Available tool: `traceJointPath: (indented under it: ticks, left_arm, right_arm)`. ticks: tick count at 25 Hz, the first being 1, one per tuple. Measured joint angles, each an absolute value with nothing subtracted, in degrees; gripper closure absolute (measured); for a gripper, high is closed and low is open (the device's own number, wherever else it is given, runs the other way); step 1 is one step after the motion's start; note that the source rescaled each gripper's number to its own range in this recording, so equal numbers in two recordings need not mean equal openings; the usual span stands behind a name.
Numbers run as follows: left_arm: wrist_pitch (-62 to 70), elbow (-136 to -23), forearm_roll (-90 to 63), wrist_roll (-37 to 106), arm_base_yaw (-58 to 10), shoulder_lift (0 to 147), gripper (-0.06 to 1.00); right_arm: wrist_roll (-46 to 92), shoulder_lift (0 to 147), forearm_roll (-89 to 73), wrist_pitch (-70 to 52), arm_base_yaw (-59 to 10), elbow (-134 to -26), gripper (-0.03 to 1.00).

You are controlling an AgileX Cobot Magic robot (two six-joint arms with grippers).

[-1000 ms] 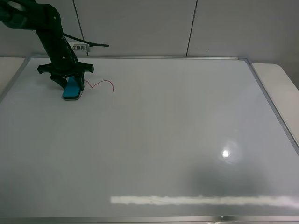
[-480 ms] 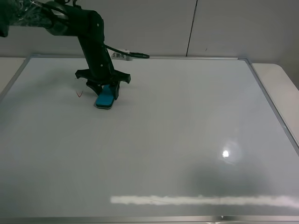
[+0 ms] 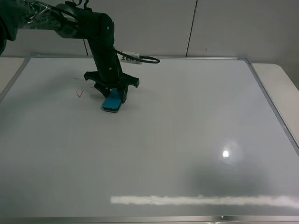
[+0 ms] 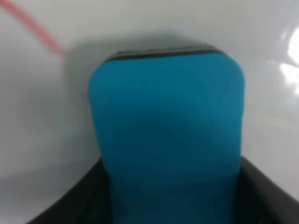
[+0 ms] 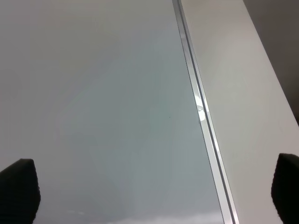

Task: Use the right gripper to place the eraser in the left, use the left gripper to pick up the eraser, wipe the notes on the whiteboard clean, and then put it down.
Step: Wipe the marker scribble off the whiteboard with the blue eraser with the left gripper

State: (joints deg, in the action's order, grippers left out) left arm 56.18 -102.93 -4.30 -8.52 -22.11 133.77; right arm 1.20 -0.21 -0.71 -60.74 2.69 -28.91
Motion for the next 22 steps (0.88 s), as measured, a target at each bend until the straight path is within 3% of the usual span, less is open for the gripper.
traceJointPath:
  ticks: [13, 22]
  left_arm:
    - [56.33, -103.45, -3.46, -7.51, 1.34, 133.43, 0.92]
    - [57.61, -103.45, -2.76, -7.46, 4.71, 133.43, 0.92]
  right_arm:
    - [1.20, -0.21, -0.71, -60.74, 2.69, -28.91, -0.03]
    - [1.20, -0.21, -0.71, -60.74, 2.69, -28.91, -0.03]
